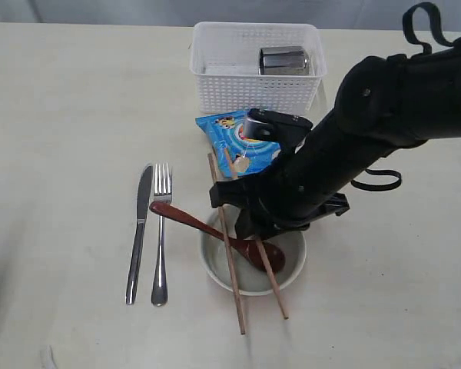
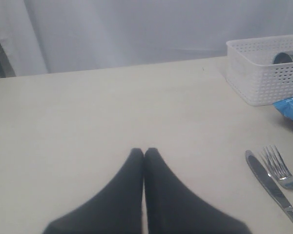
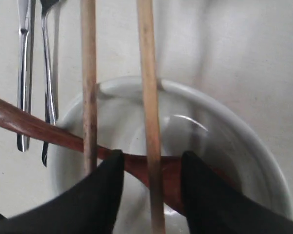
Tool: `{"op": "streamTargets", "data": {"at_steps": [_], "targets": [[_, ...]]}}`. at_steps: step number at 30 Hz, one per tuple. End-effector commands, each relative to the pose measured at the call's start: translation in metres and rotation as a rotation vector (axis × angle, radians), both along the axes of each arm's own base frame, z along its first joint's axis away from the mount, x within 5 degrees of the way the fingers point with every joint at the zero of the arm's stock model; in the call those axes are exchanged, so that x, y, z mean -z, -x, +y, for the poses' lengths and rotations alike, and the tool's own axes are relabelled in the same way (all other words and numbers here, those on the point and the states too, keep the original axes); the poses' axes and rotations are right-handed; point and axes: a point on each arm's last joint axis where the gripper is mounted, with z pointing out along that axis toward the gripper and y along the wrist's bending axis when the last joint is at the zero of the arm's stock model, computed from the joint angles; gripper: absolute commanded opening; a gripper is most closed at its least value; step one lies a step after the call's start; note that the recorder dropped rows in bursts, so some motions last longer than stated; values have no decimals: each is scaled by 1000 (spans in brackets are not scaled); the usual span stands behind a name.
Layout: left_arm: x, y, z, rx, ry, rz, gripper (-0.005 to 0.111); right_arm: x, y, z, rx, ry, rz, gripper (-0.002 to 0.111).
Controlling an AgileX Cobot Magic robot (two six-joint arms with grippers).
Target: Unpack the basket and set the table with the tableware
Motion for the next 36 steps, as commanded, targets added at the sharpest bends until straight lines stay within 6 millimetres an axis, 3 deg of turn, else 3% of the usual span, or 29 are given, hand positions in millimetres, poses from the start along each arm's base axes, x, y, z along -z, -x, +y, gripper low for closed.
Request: {"op": "streamTargets", "data": {"at_steps": [1, 10, 15, 19, 30, 36], "targets": [[1, 0, 0, 0, -6, -2, 0, -8, -5, 5, -33, -13, -16, 49], [1, 0, 0, 0, -6, -2, 0, -37, -19, 17, -104, -31, -38, 49], [1, 0, 0, 0, -6, -2, 0, -42, -20, 15, -118, 22, -19, 51], [1, 0, 0, 0, -6, -2, 0, -42, -12, 21, -161, 35, -4, 57], [1, 0, 0, 0, -6, -2, 0, -37, 29, 54, -319, 263, -163, 56], [1, 0, 0, 0, -6, -2, 0, -27, 31, 57, -307, 332, -184, 56]]}}
